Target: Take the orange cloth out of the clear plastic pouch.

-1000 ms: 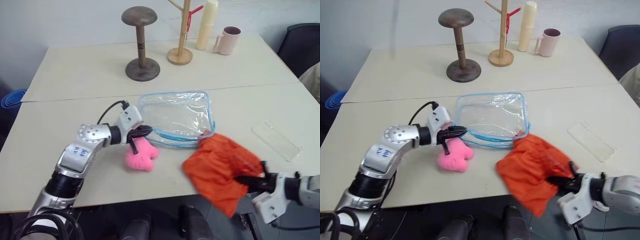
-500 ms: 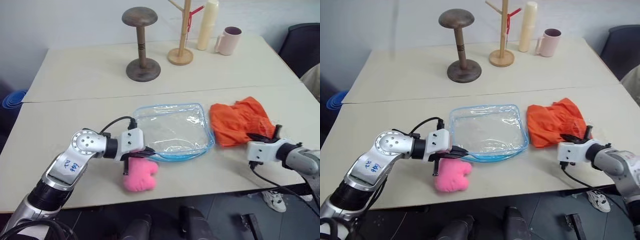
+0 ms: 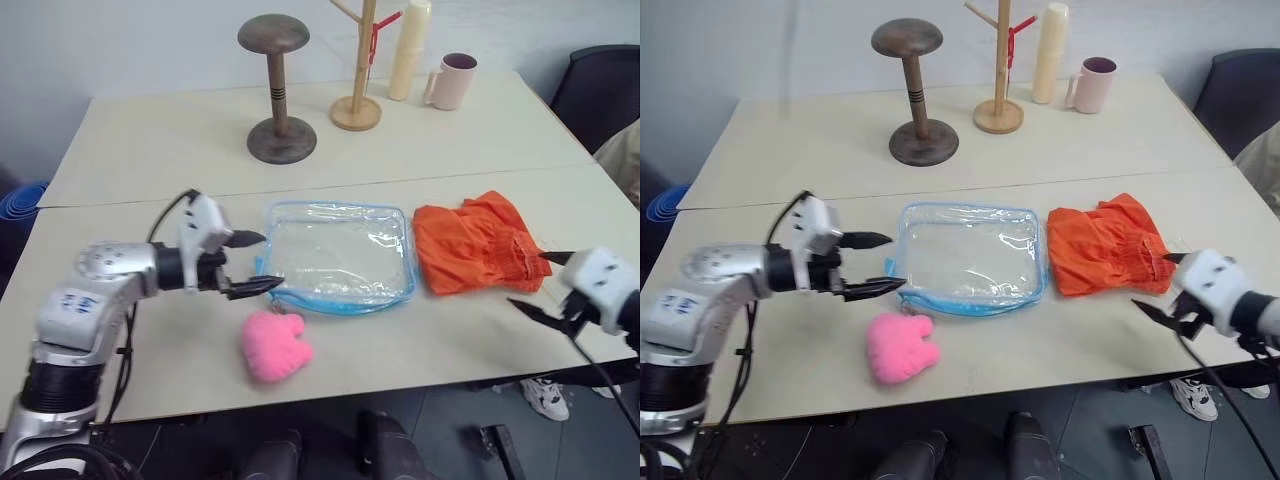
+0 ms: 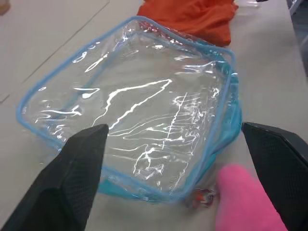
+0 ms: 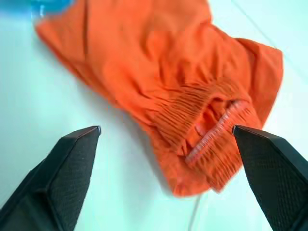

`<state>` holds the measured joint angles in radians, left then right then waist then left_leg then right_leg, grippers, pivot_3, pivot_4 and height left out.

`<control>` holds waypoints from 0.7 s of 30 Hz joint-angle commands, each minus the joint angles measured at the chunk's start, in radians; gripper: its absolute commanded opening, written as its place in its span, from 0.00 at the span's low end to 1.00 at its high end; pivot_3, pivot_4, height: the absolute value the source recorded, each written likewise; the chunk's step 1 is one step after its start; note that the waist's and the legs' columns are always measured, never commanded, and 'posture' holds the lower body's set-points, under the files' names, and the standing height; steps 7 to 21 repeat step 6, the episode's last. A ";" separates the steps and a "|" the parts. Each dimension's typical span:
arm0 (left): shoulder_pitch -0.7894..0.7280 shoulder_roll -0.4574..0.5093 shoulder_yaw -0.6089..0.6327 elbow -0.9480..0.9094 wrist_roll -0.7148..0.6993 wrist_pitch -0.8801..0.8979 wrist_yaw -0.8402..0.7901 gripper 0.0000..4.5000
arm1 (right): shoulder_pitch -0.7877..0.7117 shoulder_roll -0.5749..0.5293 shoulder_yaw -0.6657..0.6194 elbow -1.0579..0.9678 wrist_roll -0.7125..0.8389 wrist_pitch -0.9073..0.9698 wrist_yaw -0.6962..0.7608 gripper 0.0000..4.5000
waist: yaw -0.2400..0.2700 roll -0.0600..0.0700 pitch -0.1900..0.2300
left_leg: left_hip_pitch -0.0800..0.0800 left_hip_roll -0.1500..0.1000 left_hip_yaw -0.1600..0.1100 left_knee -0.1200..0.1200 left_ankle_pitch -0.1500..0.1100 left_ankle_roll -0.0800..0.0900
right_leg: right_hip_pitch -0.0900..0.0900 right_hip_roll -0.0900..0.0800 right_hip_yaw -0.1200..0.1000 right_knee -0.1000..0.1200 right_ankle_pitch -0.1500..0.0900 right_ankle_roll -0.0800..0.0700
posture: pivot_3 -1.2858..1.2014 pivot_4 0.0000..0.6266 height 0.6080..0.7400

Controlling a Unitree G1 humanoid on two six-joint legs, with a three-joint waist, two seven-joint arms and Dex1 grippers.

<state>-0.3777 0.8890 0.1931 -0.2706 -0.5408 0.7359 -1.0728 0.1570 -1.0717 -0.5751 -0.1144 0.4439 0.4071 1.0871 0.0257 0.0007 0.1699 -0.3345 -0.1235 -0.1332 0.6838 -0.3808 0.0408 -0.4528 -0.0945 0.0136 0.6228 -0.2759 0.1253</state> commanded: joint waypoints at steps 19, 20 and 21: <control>0.078 0.187 0.103 0.229 0.082 -0.219 -0.132 1.00 | 0.039 -0.066 -0.181 0.116 0.081 0.189 0.121 1.00 | 0.001 0.000 0.000 | 0.002 0.000 -0.001 0.000 -0.001 0.001 | 0.005 -0.002 0.000 -0.005 0.000 0.000 | 0.52 0.24 1.00; 0.078 0.187 0.103 0.229 0.082 -0.219 -0.132 1.00 | 0.039 -0.066 -0.181 0.116 0.081 0.189 0.121 1.00 | 0.001 0.000 0.000 | 0.002 0.000 -0.001 0.000 -0.001 0.001 | 0.005 -0.002 0.000 -0.005 0.000 0.000 | 0.52 0.24 1.00; 0.078 0.187 0.103 0.229 0.082 -0.219 -0.132 1.00 | 0.039 -0.066 -0.181 0.116 0.081 0.189 0.121 1.00 | 0.001 0.000 0.000 | 0.002 0.000 -0.001 0.000 -0.001 0.001 | 0.005 -0.002 0.000 -0.005 0.000 0.000 | 0.52 0.24 1.00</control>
